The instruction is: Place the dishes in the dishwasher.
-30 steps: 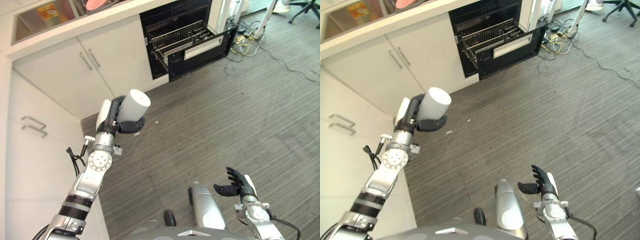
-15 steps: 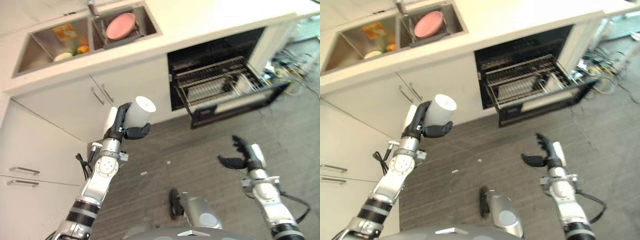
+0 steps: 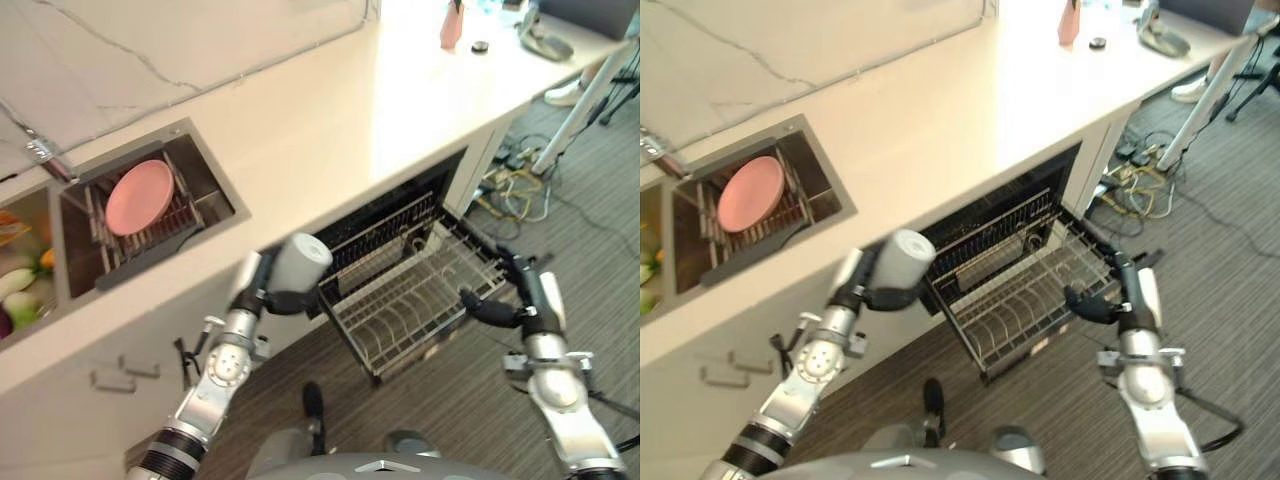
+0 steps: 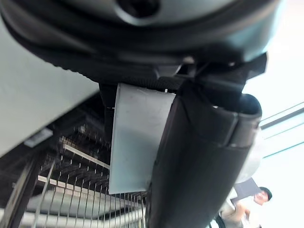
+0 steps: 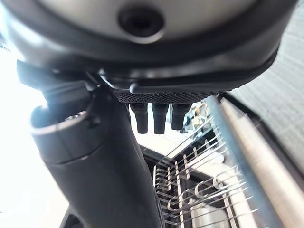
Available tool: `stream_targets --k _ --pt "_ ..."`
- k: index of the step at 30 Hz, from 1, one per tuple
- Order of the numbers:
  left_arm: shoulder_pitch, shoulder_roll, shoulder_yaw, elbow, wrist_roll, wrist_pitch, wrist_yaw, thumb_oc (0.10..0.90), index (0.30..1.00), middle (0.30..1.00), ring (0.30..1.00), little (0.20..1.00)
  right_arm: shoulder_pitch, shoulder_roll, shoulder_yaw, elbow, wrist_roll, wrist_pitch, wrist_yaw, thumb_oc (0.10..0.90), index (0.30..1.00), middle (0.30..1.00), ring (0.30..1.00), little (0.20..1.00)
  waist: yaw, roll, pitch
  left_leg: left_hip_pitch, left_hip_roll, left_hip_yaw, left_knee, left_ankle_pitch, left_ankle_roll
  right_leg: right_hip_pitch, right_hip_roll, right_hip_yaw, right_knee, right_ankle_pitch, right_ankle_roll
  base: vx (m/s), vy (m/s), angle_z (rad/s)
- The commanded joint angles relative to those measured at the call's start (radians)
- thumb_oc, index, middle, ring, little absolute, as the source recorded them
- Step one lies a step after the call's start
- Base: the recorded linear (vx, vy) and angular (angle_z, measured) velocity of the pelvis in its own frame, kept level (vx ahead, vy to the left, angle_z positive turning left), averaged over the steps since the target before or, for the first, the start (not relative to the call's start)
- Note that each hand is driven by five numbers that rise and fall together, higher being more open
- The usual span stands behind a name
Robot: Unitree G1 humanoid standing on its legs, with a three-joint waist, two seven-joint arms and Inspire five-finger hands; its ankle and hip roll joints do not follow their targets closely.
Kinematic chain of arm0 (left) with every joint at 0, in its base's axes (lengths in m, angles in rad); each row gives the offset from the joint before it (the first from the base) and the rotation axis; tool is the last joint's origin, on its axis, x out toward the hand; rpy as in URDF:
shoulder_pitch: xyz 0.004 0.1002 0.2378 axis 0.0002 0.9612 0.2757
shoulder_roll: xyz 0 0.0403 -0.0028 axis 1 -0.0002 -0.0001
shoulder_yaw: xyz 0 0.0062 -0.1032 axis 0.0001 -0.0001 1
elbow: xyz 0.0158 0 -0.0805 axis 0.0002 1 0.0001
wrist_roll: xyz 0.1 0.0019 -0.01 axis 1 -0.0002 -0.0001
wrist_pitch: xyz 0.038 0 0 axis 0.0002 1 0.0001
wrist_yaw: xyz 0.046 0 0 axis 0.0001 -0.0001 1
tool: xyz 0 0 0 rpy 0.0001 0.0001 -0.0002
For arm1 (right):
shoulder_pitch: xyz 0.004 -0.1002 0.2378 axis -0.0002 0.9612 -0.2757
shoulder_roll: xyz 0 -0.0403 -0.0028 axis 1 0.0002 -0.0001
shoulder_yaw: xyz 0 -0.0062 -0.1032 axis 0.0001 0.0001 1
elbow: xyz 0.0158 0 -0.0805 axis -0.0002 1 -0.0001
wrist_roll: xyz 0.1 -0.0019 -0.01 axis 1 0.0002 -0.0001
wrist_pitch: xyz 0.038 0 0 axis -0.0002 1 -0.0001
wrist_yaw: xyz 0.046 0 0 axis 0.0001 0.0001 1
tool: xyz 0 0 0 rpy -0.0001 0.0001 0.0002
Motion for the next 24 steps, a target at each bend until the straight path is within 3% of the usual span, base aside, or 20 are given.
stream_targets --k 1,9,16,22,24 --pt "-0.22 0.073 0.297 -0.052 0.021 -0.065 0.12 0.4 0.3 0.3 0.3 0.3 -0.113 -0.053 -0.036 -0.063 0.019 -0.106 -0.006 0.8 0.9 0.9 0.9 0.9 0.019 -0.025 -0.047 0.097 0.03 0.033 0.099 -0.284 -0.173 0.054 -0.055 0.026 -0.343 0.306 0.059 0.12 0.253 -0.1" --pt "-0.239 0.095 0.301 -0.051 0.024 -0.062 0.125 0.4 0.3 0.3 0.3 0.3 -0.141 -0.018 -0.015 -0.041 0.033 -0.095 0.008 0.8 0.9 0.9 0.9 0.9 0.03 -0.052 -0.055 0.114 0.005 0.096 0.06 -0.298 -0.138 0.0 -0.081 0.074 -0.36 0.403 0.109 0.03 0.123 -0.18" --pt "-0.249 0.096 0.282 -0.047 0.014 -0.06 0.114 0.4 0.3 0.3 0.3 0.3 -0.127 -0.005 -0.021 -0.041 0.056 -0.096 0.021 0.8 0.9 0.9 0.9 0.9 0.028 -0.065 -0.055 0.128 0.005 0.088 0.038 -0.296 -0.133 -0.006 -0.08 0.08 -0.357 0.419 0.118 0.01 0.03 -0.12" --pt "-0.265 0.093 0.258 -0.048 -0.005 -0.062 0.093 0.4 0.3 0.3 0.3 0.3 -0.118 0.021 -0.023 -0.055 0.179 -0.111 0.078 0.8 0.9 0.9 0.9 0.9 0.015 -0.071 -0.049 0.145 0.0 0.088 0.02 -0.292 -0.129 -0.018 -0.074 0.105 -0.347 0.456 0.125 0.0 0.02 0.01" --pt "-0.27 0.1 0.258 -0.052 -0.011 -0.063 0.092 0.4 0.3 0.3 0.3 0.3 -0.122 0.027 -0.022 -0.065 0.218 -0.119 0.094 0.8 0.9 0.9 0.9 0.9 0.013 -0.078 -0.042 0.14 0.001 0.102 0.008 -0.282 -0.132 -0.039 -0.07 0.104 -0.361 0.497 0.133 -0.04 -0.019 -0.01"
